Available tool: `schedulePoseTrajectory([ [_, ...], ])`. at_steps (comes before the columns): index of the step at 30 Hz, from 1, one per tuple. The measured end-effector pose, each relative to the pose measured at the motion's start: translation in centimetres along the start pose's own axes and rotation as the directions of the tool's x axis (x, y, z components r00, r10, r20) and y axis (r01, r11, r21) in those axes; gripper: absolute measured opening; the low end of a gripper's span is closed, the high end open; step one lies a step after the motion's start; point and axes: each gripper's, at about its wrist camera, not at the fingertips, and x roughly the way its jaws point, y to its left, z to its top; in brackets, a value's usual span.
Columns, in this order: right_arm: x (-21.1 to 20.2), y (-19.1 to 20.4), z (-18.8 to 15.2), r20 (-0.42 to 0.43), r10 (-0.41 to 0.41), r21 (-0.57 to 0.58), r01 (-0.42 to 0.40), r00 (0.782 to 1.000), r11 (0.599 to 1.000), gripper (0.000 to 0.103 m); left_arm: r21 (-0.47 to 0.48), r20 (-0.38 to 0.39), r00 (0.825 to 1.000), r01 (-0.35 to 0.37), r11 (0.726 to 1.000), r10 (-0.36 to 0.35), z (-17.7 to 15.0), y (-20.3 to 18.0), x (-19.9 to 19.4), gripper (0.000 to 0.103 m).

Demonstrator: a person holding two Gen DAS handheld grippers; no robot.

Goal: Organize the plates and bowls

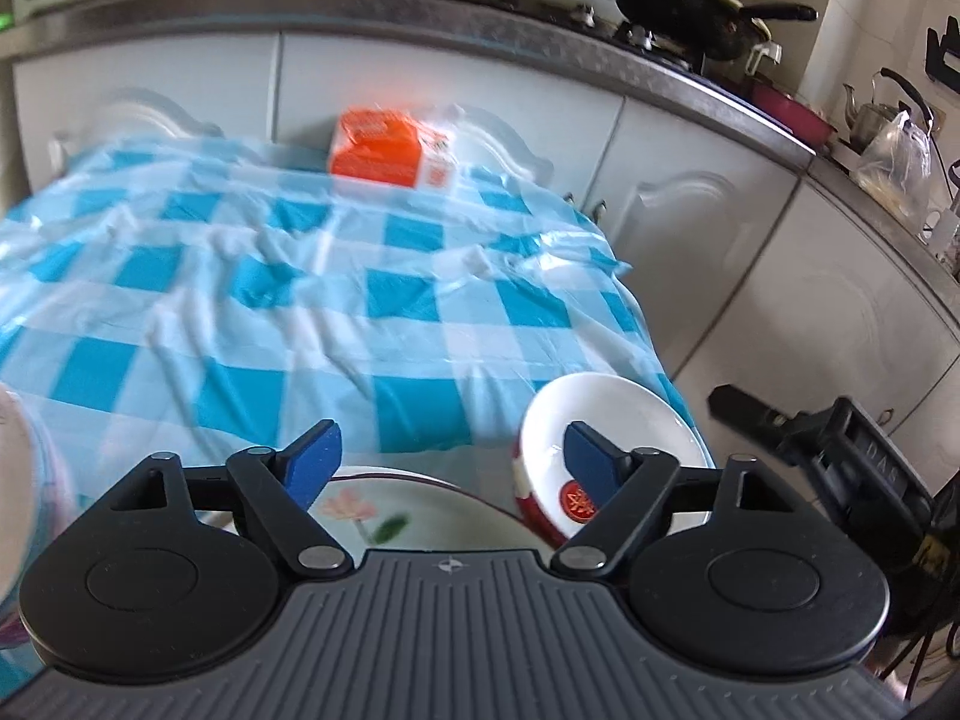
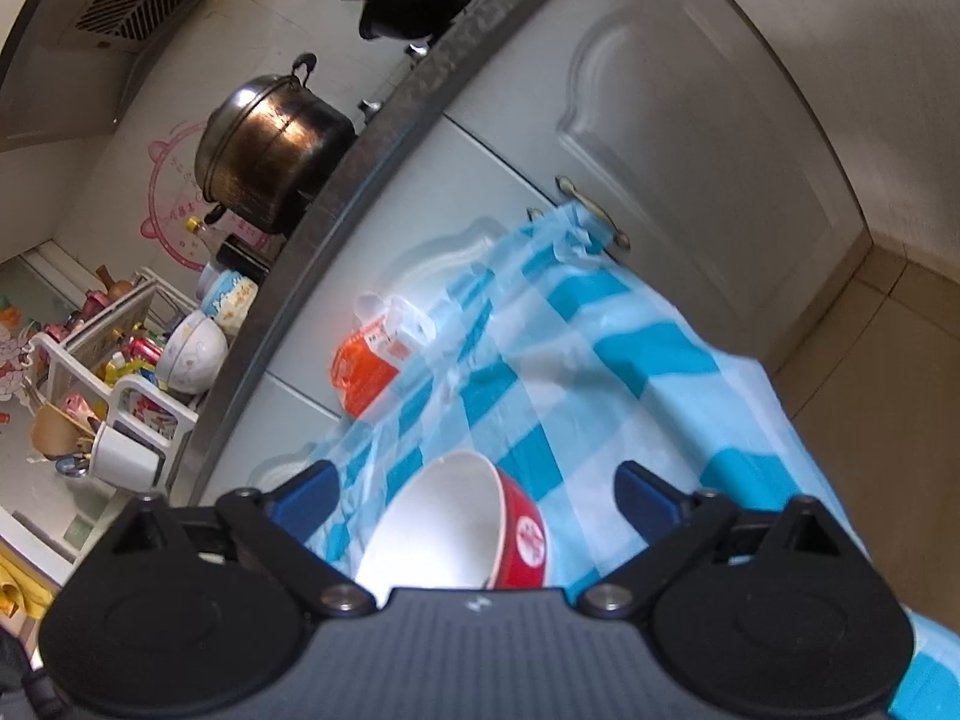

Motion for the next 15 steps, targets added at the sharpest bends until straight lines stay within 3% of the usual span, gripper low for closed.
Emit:
schedulePoseTrajectory([
  [4,0.4,-0.3,-0.4,-0.026,0.003,-0.006,-0.003,1.0,1.0,0.088,0.003,-0.03,0.999,0.025,1.0,-0.025,0.2,-0.5,1.9,0.082],
  [15,0.9,-1.0,-0.8,-0.078,0.013,-0.017,-0.014,0.997,1.0,0.08,0.032,-0.082,0.996,0.038,0.999,-0.035,0.4,-1.9,5.8,0.063],
])
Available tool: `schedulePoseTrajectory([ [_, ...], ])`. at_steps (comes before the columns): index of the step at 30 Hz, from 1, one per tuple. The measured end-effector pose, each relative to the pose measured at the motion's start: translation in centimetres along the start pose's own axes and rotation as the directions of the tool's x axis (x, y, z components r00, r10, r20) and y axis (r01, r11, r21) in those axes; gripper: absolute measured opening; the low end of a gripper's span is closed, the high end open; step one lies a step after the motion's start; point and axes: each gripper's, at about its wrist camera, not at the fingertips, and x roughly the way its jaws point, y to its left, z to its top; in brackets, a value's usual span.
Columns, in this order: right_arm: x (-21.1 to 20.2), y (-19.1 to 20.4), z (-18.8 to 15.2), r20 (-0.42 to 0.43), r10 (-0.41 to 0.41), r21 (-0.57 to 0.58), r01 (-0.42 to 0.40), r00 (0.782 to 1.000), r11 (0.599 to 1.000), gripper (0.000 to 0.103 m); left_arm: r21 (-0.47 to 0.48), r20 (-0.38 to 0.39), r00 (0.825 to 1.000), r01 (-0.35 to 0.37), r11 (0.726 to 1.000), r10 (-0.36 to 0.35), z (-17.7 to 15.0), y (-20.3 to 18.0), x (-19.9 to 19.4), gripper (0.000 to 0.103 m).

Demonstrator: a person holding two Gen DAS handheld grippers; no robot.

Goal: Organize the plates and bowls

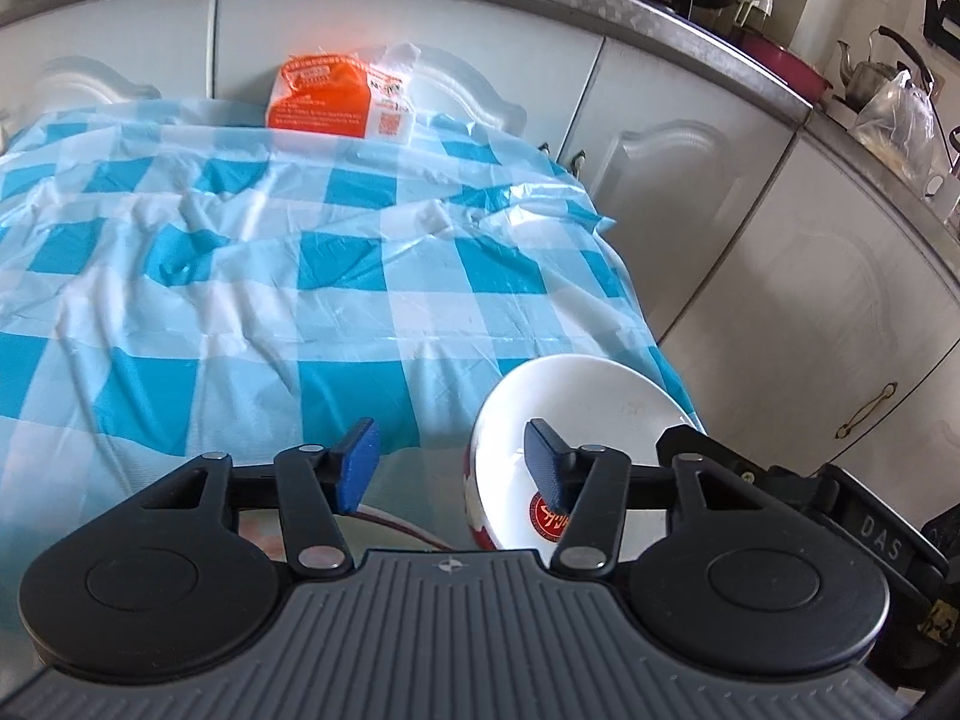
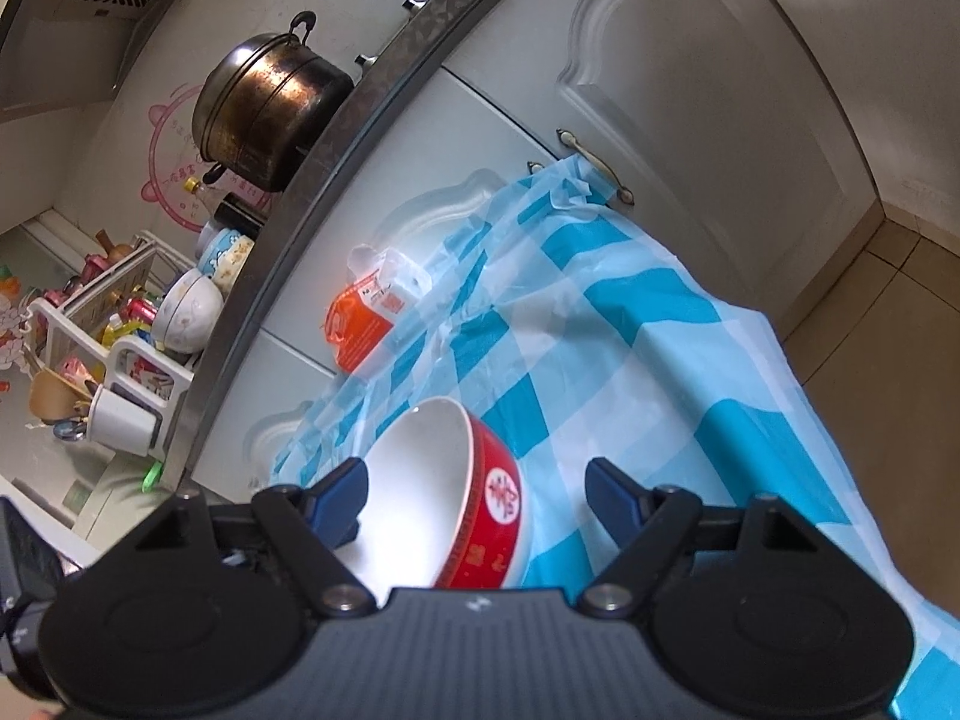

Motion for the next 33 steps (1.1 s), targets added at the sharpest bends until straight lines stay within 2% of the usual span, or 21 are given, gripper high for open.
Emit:
schedulePoseTrajectory([
  [8,0.3,0.2,-0.2,-0.022,0.002,-0.032,-0.003,1.0,0.999,0.077,0.022,-0.018,1.0,0.011,1.0,-0.01,-0.3,-0.6,1.1,0.053],
  [13,0.6,0.4,-0.4,-0.037,0.01,-0.05,-0.012,0.999,0.999,0.073,0.031,-0.03,0.999,0.019,0.999,-0.018,-0.5,-0.8,1.6,0.041],
  [17,1.0,0.6,-0.6,-0.061,0.029,-0.066,-0.033,0.998,0.997,0.068,0.033,-0.033,0.999,0.034,0.999,-0.033,-0.7,-0.9,1.6,0.035],
  [25,1.4,0.9,-1.0,-0.07,0.031,-0.098,-0.038,0.997,0.994,0.066,0.019,-0.031,0.999,0.043,0.999,-0.043,-0.9,-0.7,1.7,0.021],
  [33,1.6,1.4,-1.2,-0.071,0.012,-0.131,-0.021,0.997,0.991,0.066,-0.01,-0.018,0.999,0.038,0.999,-0.038,-0.9,-0.5,1.6,0.013],
])
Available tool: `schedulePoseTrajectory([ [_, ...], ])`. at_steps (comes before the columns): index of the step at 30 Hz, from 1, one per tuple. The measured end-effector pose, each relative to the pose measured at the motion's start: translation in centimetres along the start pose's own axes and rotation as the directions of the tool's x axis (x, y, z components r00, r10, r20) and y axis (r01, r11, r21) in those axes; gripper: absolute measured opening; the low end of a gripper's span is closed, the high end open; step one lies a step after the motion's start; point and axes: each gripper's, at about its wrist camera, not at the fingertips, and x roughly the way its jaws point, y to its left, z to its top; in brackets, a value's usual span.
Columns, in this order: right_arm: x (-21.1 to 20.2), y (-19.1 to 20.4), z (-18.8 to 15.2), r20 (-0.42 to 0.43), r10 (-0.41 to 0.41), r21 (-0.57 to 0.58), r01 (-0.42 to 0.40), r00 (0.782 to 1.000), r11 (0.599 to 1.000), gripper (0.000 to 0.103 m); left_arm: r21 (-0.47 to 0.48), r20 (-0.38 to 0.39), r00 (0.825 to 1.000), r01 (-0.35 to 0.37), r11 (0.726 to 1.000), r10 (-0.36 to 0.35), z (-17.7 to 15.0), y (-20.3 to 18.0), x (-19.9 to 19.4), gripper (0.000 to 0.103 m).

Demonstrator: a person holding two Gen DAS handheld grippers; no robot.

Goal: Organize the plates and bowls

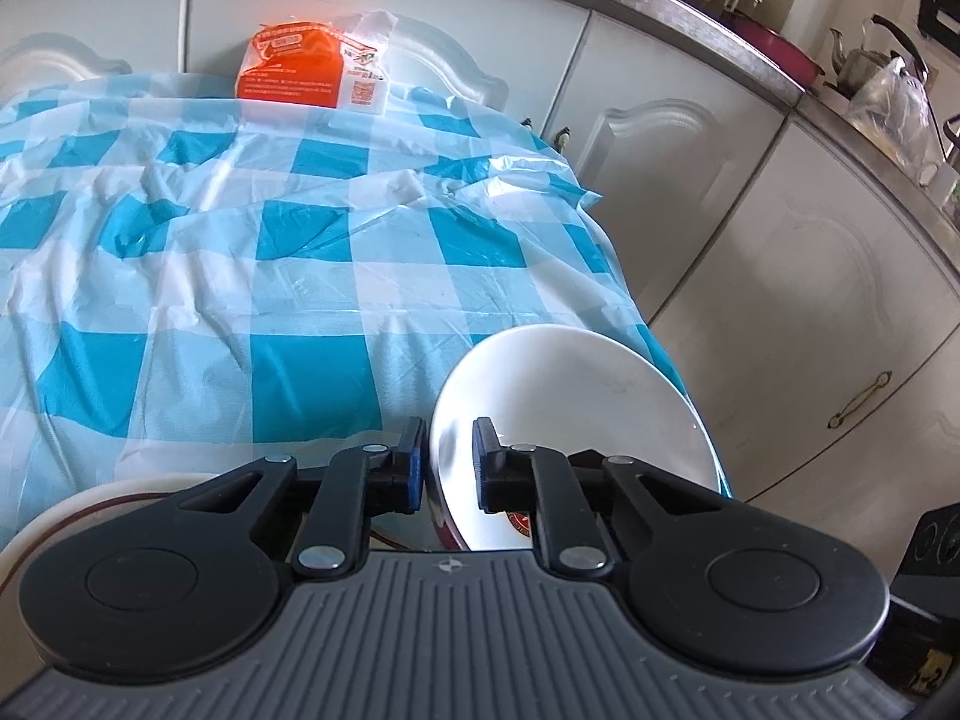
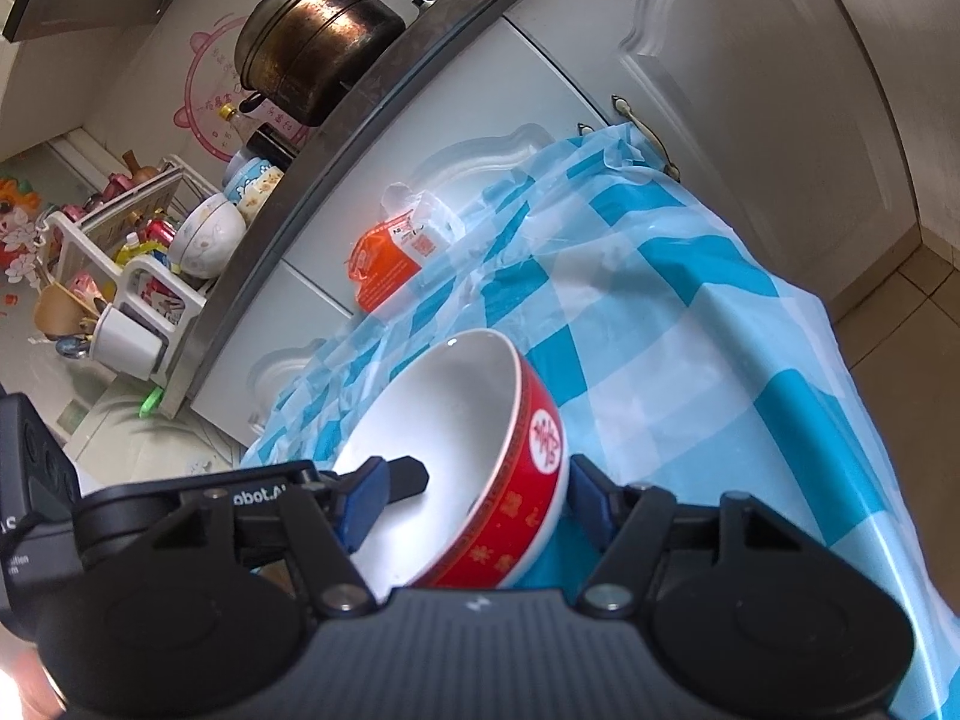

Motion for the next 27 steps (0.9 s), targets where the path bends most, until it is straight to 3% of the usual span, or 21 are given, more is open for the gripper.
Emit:
schedulePoseTrajectory([
  [27,0.9,0.9,0.1,-0.002,-0.024,-0.019,0.024,1.0,1.0,0.065,-0.049,0.024,0.999,0.038,0.998,-0.037,0.4,0.8,-1.1,0.009],
])
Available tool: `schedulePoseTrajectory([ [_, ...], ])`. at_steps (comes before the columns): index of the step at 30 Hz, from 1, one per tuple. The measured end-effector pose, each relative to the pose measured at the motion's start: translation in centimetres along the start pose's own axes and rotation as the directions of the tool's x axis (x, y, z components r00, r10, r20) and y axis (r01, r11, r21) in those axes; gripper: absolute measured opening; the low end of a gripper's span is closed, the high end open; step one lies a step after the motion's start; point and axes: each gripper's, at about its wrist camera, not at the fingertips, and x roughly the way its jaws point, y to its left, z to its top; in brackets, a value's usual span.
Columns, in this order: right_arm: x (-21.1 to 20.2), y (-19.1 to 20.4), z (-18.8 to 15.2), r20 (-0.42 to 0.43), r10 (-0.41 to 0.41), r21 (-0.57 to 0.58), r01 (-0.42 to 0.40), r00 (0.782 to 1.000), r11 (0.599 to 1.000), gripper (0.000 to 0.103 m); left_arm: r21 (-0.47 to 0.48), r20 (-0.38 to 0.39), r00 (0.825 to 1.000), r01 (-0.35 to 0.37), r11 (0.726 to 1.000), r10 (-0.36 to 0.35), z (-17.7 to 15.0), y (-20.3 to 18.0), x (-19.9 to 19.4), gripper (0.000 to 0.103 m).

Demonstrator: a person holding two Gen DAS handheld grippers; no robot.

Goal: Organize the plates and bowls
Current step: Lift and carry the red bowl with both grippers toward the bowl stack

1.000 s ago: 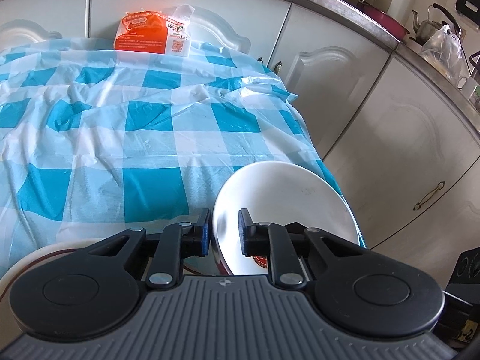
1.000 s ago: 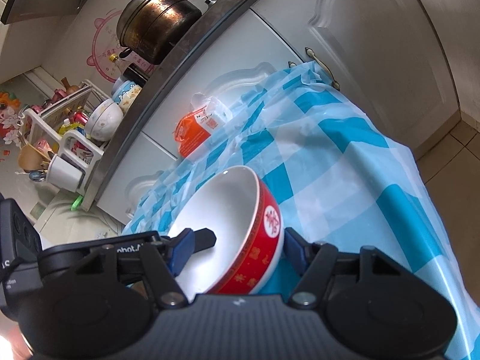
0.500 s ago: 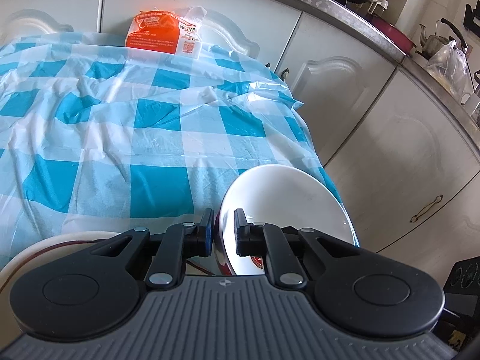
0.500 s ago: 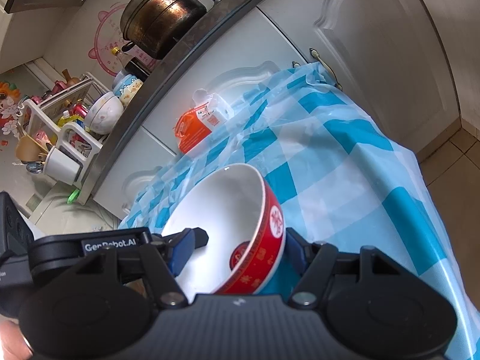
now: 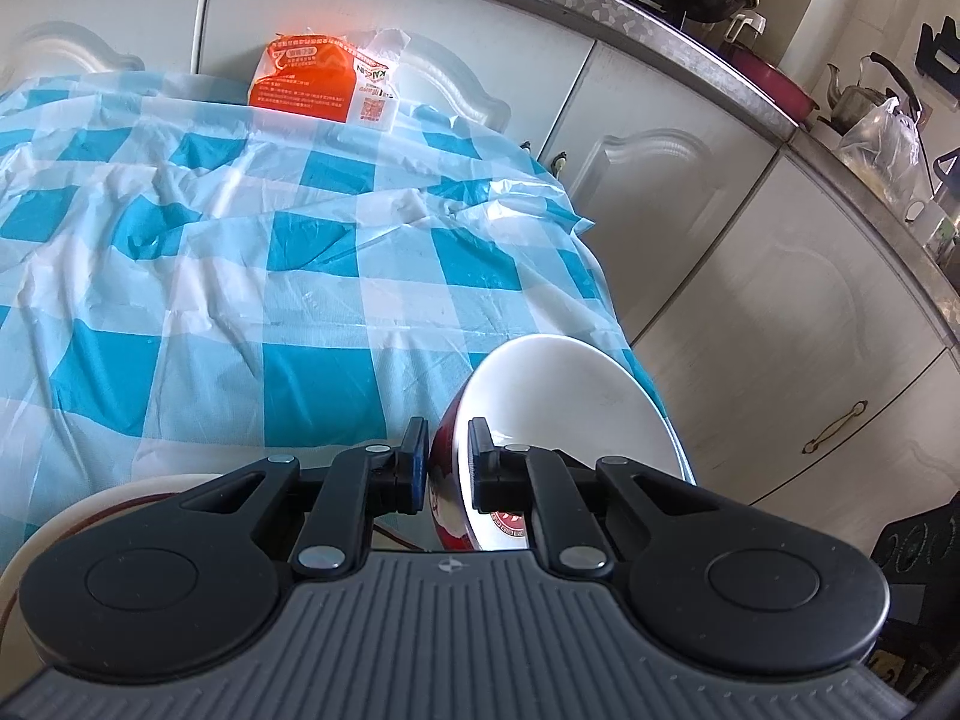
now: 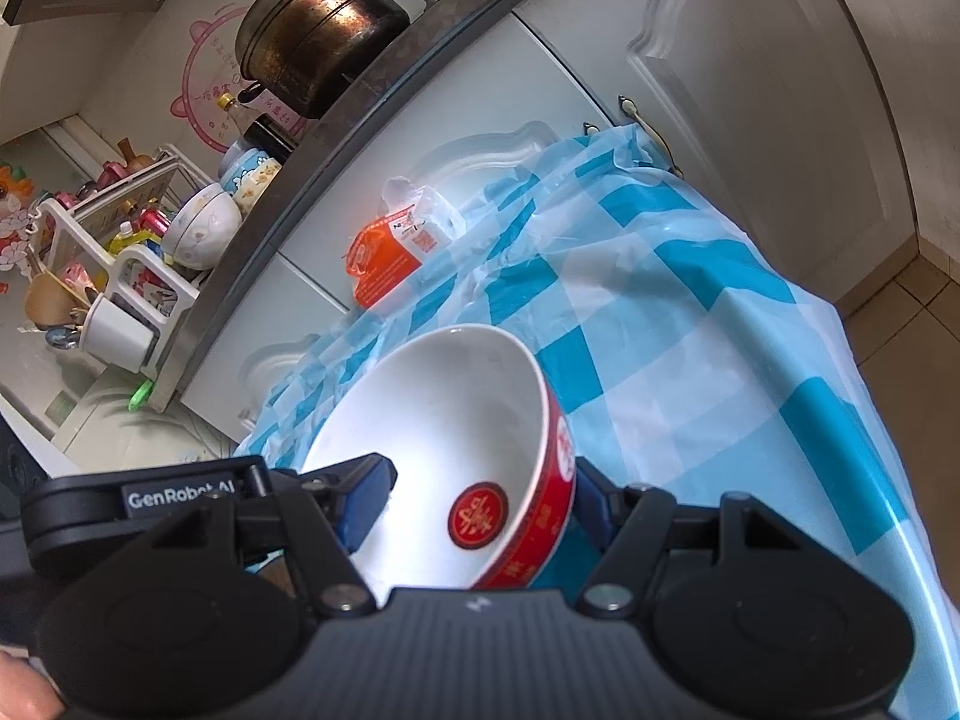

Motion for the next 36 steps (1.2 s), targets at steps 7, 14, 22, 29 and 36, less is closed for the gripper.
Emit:
schedulePoseTrajectory([
  [7,0.3,0.3,0.2,0.021,-0.017,-0.034,0.018,1.0,0.999,0.065,-0.012,-0.016,1.0,-0.001,1.0,0.001,0.3,0.3,0.7,0.01],
  [14,0.5,0.5,0.3,0.029,-0.023,-0.048,0.024,0.999,0.999,0.066,-0.01,-0.013,1.0,-0.013,1.0,0.013,0.5,0.6,0.8,0.01],
  [22,0.3,0.4,0.4,0.018,-0.028,-0.04,0.029,0.999,0.999,0.07,-0.01,-0.016,0.999,-0.029,1.0,0.029,0.7,0.6,1.0,0.015],
  [29,0.6,0.5,0.1,0.005,-0.023,-0.055,0.023,1.0,0.998,0.063,0.018,-0.028,0.999,-0.027,0.999,0.028,0.3,0.0,1.4,0.012],
  [36,0.3,-0.4,0.2,0.009,0.014,0.04,-0.014,1.0,0.999,0.063,0.007,-0.028,0.999,-0.02,1.0,0.02,0.2,0.2,1.0,0.007],
])
